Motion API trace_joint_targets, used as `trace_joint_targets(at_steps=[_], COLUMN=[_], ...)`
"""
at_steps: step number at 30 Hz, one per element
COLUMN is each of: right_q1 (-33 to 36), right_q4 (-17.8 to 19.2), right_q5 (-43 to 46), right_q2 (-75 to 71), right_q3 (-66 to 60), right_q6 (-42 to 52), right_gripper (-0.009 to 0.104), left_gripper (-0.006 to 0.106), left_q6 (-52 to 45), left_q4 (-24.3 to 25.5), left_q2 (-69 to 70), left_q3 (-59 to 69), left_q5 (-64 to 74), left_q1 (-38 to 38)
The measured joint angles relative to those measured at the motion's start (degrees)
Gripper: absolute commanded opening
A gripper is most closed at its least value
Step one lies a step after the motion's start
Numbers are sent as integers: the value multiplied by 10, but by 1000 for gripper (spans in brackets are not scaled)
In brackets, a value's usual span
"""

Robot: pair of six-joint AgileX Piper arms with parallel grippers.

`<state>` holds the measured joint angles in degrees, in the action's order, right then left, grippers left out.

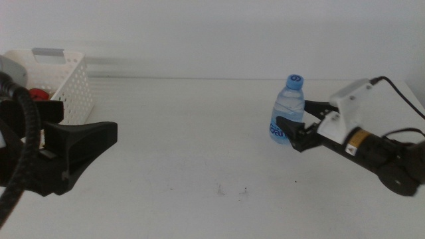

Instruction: Use arms to grab the bottles and put them into the dustbin to the left of the table.

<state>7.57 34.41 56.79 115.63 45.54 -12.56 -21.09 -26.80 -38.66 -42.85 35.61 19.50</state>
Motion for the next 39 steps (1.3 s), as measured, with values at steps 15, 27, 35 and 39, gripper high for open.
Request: trace_joint_targets(at_steps=[15,27,35,39], right_q1=[32,182,263,268], right_q4=[-11,28,32,32], right_q5=[-58,-181,-201,-198], right_q2=[86,65,116,131], right_q3=[126,243,291,294], right_q6=[-29,-102,-113,-115], right_gripper=[-2,-2,-2,-2], left_gripper=[94,94,94,94], left_q6=[0,-1,-1,-1], left_q4=[0,0,0,0], left_q2=[0,0,0,0], left_q3=[0,0,0,0], left_q5=[0,0,0,0], left_q1=[0,0,0,0])
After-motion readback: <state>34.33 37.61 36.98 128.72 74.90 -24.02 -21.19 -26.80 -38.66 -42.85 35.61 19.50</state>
